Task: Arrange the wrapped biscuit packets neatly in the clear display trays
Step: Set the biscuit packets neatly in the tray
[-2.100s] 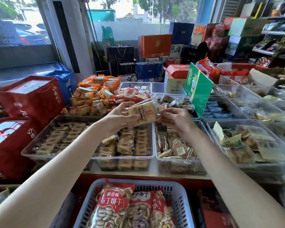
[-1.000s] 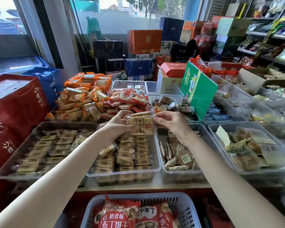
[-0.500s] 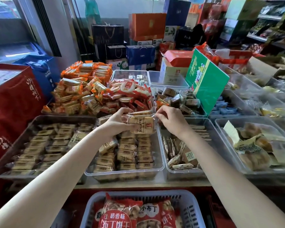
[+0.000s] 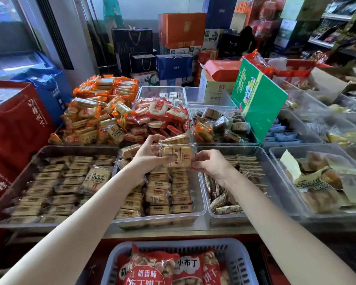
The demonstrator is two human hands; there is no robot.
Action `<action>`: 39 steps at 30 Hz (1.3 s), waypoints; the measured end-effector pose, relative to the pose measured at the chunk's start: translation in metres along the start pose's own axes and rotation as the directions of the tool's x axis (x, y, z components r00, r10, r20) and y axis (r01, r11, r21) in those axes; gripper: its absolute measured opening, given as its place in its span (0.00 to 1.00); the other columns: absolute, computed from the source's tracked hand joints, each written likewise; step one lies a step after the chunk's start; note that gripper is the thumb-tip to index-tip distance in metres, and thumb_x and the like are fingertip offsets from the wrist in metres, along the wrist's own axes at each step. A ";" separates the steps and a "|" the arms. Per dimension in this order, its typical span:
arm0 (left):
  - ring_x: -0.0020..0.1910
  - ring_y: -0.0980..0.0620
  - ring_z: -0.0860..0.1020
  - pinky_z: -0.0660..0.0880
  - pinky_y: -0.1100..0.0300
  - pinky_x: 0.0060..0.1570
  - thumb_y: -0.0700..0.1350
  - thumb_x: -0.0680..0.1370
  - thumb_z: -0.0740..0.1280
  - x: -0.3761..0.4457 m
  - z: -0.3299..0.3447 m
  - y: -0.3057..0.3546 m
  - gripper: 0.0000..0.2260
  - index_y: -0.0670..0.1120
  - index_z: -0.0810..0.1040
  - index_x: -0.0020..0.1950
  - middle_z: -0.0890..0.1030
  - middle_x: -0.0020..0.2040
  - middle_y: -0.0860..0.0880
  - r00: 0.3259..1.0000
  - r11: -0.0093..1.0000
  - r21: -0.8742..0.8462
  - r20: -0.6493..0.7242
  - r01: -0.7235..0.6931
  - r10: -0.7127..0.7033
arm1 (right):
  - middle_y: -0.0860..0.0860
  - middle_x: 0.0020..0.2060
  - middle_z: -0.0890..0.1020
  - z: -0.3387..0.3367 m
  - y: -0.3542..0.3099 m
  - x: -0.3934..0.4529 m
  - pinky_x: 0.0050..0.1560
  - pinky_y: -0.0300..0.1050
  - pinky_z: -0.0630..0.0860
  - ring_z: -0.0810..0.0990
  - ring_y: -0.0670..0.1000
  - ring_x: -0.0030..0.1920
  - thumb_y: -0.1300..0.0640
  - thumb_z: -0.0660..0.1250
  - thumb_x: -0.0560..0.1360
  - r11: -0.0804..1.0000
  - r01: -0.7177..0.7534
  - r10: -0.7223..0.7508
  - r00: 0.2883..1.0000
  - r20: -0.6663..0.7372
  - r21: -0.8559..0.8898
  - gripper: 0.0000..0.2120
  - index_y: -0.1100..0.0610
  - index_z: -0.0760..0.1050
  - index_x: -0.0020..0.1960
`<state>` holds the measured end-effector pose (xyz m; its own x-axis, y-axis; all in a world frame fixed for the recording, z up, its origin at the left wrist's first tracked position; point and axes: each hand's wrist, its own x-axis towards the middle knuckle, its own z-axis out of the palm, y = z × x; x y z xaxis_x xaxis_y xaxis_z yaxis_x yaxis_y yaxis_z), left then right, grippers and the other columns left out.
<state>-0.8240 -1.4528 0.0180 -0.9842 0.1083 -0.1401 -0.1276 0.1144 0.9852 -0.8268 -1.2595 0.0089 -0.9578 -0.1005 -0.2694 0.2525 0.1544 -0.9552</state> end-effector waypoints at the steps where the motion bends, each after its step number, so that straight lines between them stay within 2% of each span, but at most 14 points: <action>1: 0.42 0.53 0.80 0.80 0.63 0.35 0.37 0.68 0.75 0.000 0.002 0.001 0.27 0.53 0.67 0.60 0.78 0.55 0.42 1.000 1.000 0.010 -0.014 -0.011 0.011 | 0.58 0.43 0.80 0.002 0.001 0.001 0.58 0.52 0.77 0.81 0.61 0.52 0.74 0.66 0.72 1.000 0.004 -0.004 1.000 -0.031 0.005 0.10 0.61 0.74 0.40; 5: 0.38 0.56 0.79 0.78 0.65 0.32 0.36 0.68 0.75 0.003 0.006 0.000 0.26 0.51 0.67 0.59 0.77 0.50 0.49 0.997 0.992 0.103 -0.013 -0.071 0.073 | 0.54 0.40 0.81 0.004 0.001 0.008 0.53 0.51 0.79 0.81 0.57 0.47 0.71 0.63 0.75 0.988 0.055 -0.084 0.974 -0.208 -0.143 0.13 0.56 0.74 0.38; 7: 0.41 0.54 0.79 0.79 0.63 0.33 0.35 0.68 0.75 0.002 0.003 -0.006 0.26 0.51 0.68 0.58 0.76 0.51 0.49 0.997 0.984 0.160 -0.001 -0.076 0.077 | 0.55 0.39 0.81 -0.001 -0.001 0.007 0.44 0.43 0.81 0.82 0.53 0.41 0.70 0.61 0.77 0.993 0.069 -0.090 0.968 -0.235 -0.095 0.12 0.57 0.72 0.39; 8: 0.42 0.53 0.79 0.79 0.63 0.34 0.35 0.67 0.75 0.001 0.000 -0.010 0.26 0.51 0.68 0.58 0.76 0.51 0.49 0.997 0.983 0.173 -0.018 -0.068 0.073 | 0.55 0.40 0.80 -0.004 -0.003 0.005 0.41 0.40 0.80 0.82 0.51 0.38 0.70 0.61 0.77 0.996 0.073 -0.082 0.974 -0.211 -0.047 0.10 0.58 0.71 0.41; 10: 0.43 0.53 0.78 0.77 0.66 0.31 0.34 0.68 0.74 0.001 -0.007 -0.019 0.25 0.48 0.68 0.59 0.77 0.51 0.46 0.997 0.998 0.055 -0.079 -0.015 0.020 | 0.57 0.42 0.80 -0.010 -0.002 0.003 0.41 0.40 0.80 0.82 0.51 0.38 0.70 0.62 0.77 0.998 0.063 -0.062 0.989 -0.137 0.005 0.08 0.59 0.70 0.45; 13: 0.42 0.50 0.79 0.75 0.62 0.32 0.36 0.69 0.74 0.001 -0.016 -0.026 0.24 0.47 0.67 0.61 0.79 0.53 0.40 0.988 0.987 -0.148 -0.128 0.066 -0.086 | 0.58 0.45 0.80 -0.013 0.002 0.004 0.46 0.44 0.79 0.81 0.52 0.42 0.70 0.65 0.75 0.995 0.033 -0.041 0.996 -0.081 -0.093 0.08 0.60 0.72 0.51; 15: 0.41 0.51 0.79 0.75 0.63 0.31 0.37 0.70 0.73 -0.001 -0.019 -0.028 0.25 0.46 0.67 0.62 0.80 0.52 0.40 0.991 0.987 -0.140 -0.095 0.077 -0.091 | 0.57 0.46 0.81 -0.008 0.006 0.006 0.46 0.42 0.79 0.80 0.51 0.45 0.69 0.66 0.74 0.979 0.031 -0.041 0.998 -0.045 -0.199 0.09 0.62 0.74 0.53; 18: 0.36 0.54 0.80 0.75 0.65 0.28 0.36 0.70 0.73 -0.003 -0.017 -0.024 0.24 0.47 0.67 0.62 0.80 0.49 0.43 0.997 0.994 -0.080 -0.036 0.071 -0.074 | 0.54 0.48 0.82 0.004 0.007 0.008 0.47 0.40 0.78 0.80 0.49 0.47 0.65 0.70 0.73 0.968 0.063 -0.060 0.998 0.022 -0.243 0.07 0.57 0.77 0.49; 20: 0.39 0.52 0.80 0.77 0.63 0.31 0.36 0.69 0.73 -0.003 -0.016 -0.023 0.24 0.48 0.68 0.61 0.80 0.51 0.42 0.998 0.996 -0.071 -0.016 0.061 -0.062 | 0.54 0.48 0.83 0.011 0.008 0.012 0.57 0.49 0.77 0.81 0.52 0.52 0.62 0.73 0.71 0.975 0.065 -0.059 0.998 0.034 -0.214 0.06 0.52 0.79 0.45; 23: 0.41 0.51 0.80 0.78 0.63 0.32 0.35 0.69 0.73 -0.002 -0.018 -0.021 0.24 0.48 0.68 0.60 0.79 0.50 0.45 0.999 0.998 -0.053 -0.027 0.031 -0.033 | 0.56 0.48 0.83 0.014 0.006 0.015 0.60 0.55 0.76 0.81 0.56 0.53 0.64 0.72 0.71 0.988 0.046 -0.042 0.999 0.030 -0.148 0.07 0.53 0.80 0.43; 27: 0.41 0.55 0.80 0.79 0.64 0.34 0.33 0.70 0.73 -0.002 -0.018 -0.018 0.23 0.48 0.68 0.58 0.77 0.51 0.49 0.998 0.998 -0.030 -0.038 -0.047 0.046 | 0.57 0.38 0.83 0.010 -0.001 0.010 0.46 0.41 0.81 0.83 0.52 0.39 0.72 0.64 0.74 0.977 -0.045 0.023 0.994 0.106 0.206 0.07 0.63 0.78 0.44; 29: 0.39 0.57 0.81 0.78 0.65 0.33 0.32 0.69 0.72 -0.002 -0.016 -0.017 0.23 0.48 0.68 0.58 0.76 0.52 0.49 0.997 0.996 -0.040 -0.027 -0.077 0.076 | 0.57 0.37 0.83 0.008 -0.003 0.007 0.43 0.39 0.81 0.83 0.50 0.36 0.72 0.64 0.74 0.968 -0.044 0.021 0.995 0.097 0.249 0.06 0.64 0.78 0.44; 35: 0.38 0.58 0.81 0.78 0.64 0.33 0.33 0.69 0.73 -0.003 -0.010 -0.016 0.23 0.49 0.68 0.56 0.75 0.55 0.48 0.992 0.992 -0.032 0.000 -0.125 0.125 | 0.57 0.41 0.81 0.010 0.000 0.008 0.54 0.51 0.80 0.82 0.57 0.44 0.71 0.69 0.71 0.995 0.053 -0.046 0.996 -0.083 0.087 0.07 0.60 0.77 0.40; 39: 0.45 0.54 0.80 0.78 0.66 0.36 0.36 0.69 0.73 -0.001 -0.008 -0.019 0.23 0.49 0.67 0.58 0.76 0.54 0.48 0.995 0.995 -0.045 -0.049 -0.092 0.090 | 0.52 0.41 0.83 0.011 0.001 0.009 0.52 0.46 0.78 0.81 0.52 0.47 0.63 0.71 0.72 0.956 0.170 -0.222 0.951 -0.213 -0.239 0.06 0.53 0.78 0.40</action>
<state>-0.8217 -1.4626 0.0001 -0.9965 0.0692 -0.0462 -0.0422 0.0594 0.9973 -0.8339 -1.2712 0.0045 -0.9967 0.0795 -0.0179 0.0458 0.3651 -0.9298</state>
